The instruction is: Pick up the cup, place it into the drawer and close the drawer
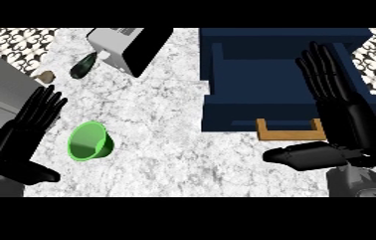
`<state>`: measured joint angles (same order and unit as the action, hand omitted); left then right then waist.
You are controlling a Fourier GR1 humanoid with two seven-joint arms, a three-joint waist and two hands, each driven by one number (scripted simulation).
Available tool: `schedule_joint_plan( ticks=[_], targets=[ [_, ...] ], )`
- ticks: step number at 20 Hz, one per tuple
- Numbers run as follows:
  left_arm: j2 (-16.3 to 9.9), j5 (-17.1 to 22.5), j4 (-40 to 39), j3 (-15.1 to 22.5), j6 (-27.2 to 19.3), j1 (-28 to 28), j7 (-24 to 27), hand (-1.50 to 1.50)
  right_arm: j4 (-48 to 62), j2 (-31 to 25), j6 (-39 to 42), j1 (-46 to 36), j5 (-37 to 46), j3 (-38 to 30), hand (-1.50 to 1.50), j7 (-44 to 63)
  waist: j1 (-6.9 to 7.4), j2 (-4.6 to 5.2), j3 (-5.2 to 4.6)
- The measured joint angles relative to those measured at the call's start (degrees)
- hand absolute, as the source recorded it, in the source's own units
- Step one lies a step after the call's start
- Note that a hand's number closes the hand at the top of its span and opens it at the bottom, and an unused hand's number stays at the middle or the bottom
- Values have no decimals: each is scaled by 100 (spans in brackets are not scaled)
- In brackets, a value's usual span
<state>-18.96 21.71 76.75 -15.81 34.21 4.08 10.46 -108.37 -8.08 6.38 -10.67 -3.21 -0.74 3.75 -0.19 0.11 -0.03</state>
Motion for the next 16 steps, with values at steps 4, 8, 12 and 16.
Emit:
schedule_joint_plan(
  ticks=[4, 8, 12, 16],
  targets=[
    [-71, -590, -916, -50, 72, 178, 683, -150, 73, -91, 96, -98, -80, -163, -150, -3, -5, -1, -1],
    [-160, -1078, -1846, -58, 64, 440, 1298, -150, 27, -182, 186, -179, -221, -328, -150, 123, -12, -2, -2],
    [-231, -1583, -2915, 17, -64, 753, 1971, -150, 213, -190, 232, -307, -207, -378, -150, 23, -19, 4, -2],
    [-367, -2016, -4077, 58, -359, 1147, 2653, -150, 143, -188, 237, -374, -234, -377, -150, 136, -52, 13, -8]
  ],
)
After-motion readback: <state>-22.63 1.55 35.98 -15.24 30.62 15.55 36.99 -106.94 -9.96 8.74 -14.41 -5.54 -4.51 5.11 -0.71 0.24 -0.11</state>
